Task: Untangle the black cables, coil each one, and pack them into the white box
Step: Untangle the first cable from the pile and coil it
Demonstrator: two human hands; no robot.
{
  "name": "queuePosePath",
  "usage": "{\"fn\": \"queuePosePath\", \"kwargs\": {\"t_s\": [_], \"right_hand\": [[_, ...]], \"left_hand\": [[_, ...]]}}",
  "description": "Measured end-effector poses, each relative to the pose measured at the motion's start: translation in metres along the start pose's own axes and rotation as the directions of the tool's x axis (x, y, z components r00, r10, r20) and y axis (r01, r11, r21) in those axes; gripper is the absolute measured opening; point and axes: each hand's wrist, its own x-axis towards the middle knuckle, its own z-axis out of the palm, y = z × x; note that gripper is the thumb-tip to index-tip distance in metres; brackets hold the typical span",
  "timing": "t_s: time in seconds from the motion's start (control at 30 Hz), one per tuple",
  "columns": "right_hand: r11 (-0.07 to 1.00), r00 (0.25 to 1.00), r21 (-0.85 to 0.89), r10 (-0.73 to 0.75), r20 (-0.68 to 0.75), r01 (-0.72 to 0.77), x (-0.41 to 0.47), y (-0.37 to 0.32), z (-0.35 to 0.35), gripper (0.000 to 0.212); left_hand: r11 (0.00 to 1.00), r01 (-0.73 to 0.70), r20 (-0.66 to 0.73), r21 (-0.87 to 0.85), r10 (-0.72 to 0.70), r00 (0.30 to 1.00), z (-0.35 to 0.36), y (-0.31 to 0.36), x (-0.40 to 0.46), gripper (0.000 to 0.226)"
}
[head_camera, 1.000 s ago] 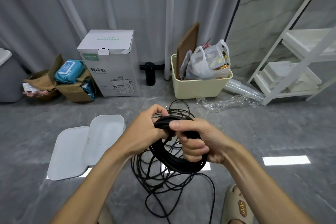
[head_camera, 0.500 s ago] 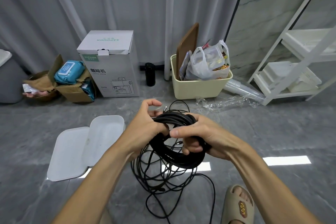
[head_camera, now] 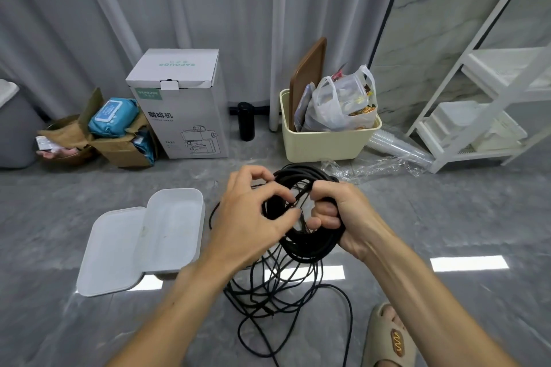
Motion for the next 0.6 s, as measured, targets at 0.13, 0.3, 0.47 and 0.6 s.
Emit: {"fn": "queuePosePath", "kwargs": {"t_s": [0.13, 0.3, 0.47, 0.6], "right_hand": [[1.000, 1.000, -0.010, -0.009, -0.020, 0.009, 0.000, 0.003, -0.001, 0.033], [1.000, 1.000, -0.019, -0.005, -0.017, 0.005, -0.001, 0.003, 0.001, 0.040], [1.000, 1.000, -0.009, 0.005, -0.020, -0.005, 0.000, 0.006, 0.003, 0.039], [0.995, 0.999, -0.090, -0.038, -0.028, 0.035, -0.001, 0.008, 0.006, 0.035]], "left_hand": [[0.984, -0.063, -0.057, 0.168, 0.074, 0.996, 0.014, -0.007, -0.004, 0.017], [0.967, -0.028, -0.127, 0.253, 0.062, 0.990, 0.018, -0.008, -0.002, 0.021], [0.944, -0.024, -0.112, 0.330, 0.065, 0.992, 0.017, -0.009, 0.000, 0.019], [0.955, 0.021, -0.029, 0.295, -0.013, 0.999, 0.015, -0.008, 0.000, 0.020]]}}
